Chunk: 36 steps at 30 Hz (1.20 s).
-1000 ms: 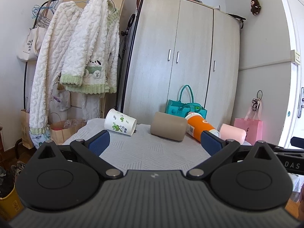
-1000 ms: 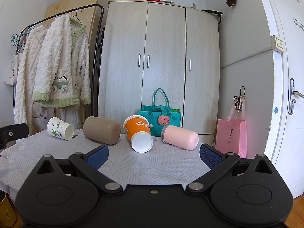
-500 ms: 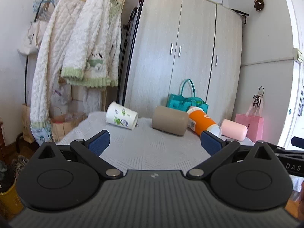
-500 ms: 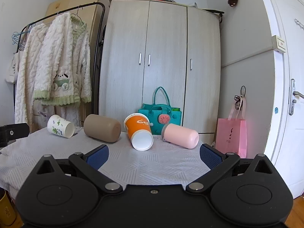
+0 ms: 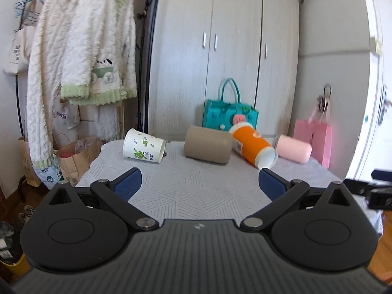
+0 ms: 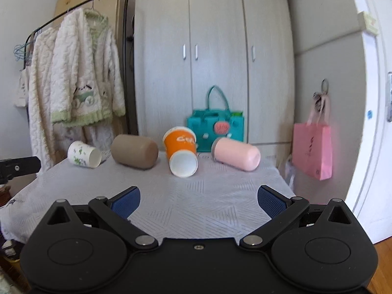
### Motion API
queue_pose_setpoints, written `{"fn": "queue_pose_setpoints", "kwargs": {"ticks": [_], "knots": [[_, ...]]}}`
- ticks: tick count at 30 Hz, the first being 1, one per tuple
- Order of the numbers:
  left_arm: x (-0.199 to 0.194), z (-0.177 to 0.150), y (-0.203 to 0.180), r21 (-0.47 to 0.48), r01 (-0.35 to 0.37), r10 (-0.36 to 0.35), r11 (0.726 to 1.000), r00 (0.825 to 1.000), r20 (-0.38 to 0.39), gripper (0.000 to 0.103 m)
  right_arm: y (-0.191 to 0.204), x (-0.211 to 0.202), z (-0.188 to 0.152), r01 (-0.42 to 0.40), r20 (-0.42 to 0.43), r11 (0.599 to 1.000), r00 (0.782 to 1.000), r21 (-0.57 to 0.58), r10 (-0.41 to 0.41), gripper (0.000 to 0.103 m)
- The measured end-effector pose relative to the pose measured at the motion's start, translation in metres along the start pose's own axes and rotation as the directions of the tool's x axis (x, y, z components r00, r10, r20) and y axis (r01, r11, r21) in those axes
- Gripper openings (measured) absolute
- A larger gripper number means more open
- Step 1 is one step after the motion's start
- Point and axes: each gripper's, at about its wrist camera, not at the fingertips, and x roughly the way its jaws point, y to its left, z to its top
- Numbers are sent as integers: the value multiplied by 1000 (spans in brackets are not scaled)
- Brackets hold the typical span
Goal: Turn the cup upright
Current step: 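Move the right tool toward the tipped orange COCO cup's base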
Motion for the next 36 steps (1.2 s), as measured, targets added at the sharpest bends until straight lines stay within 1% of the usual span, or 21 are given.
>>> {"fn": "queue_pose_setpoints", "kwargs": {"ticks": [3,5,7,9,10,12,16,19,21,25,28,31,36], "knots": [[14,13,-4,7,3,-3,1000,998,-63,103,-10,8,15,-84,-45,996,996,-5,83,103],[25,22,-5,-7,16,-17,1000,994,-104,103,-14,15,26,-150,-63,989,987,-5,150,103],[37,30,-8,-6,50,-51,999,989,-140,103,-18,25,36,-221,-98,975,971,-5,219,103],[50,38,-12,-2,84,-83,996,979,-184,103,-20,36,45,-291,-141,957,947,-4,288,103],[56,43,-14,-10,86,-87,996,976,-199,103,-19,41,51,-315,-163,949,937,-5,310,103],[67,51,-18,-19,85,-87,996,970,-228,103,-17,50,59,-343,-194,939,923,-16,333,103],[91,69,-25,-32,93,-99,995,957,-272,103,-14,66,77,-373,-226,926,908,-56,352,103],[108,76,-32,7,131,-124,991,954,-271,103,-11,80,88,-388,-250,916,901,-103,354,103],[121,79,-37,16,126,-116,992,950,-288,103,-9,91,94,-390,-265,912,899,-125,348,103],[145,81,-42,5,149,-139,989,937,-319,103,-4,120,100,-401,-306,897,891,-185,335,103],[161,79,-42,13,144,-132,990,936,-325,103,-6,143,94,-388,-319,896,895,-215,311,103],[176,77,-42,23,132,-116,991,933,-340,103,-8,165,91,-408,-346,889,881,-206,324,103],[194,79,-32,-24,137,-136,990,922,-362,103,-5,195,95,-441,-385,877,856,-191,346,103]]}}
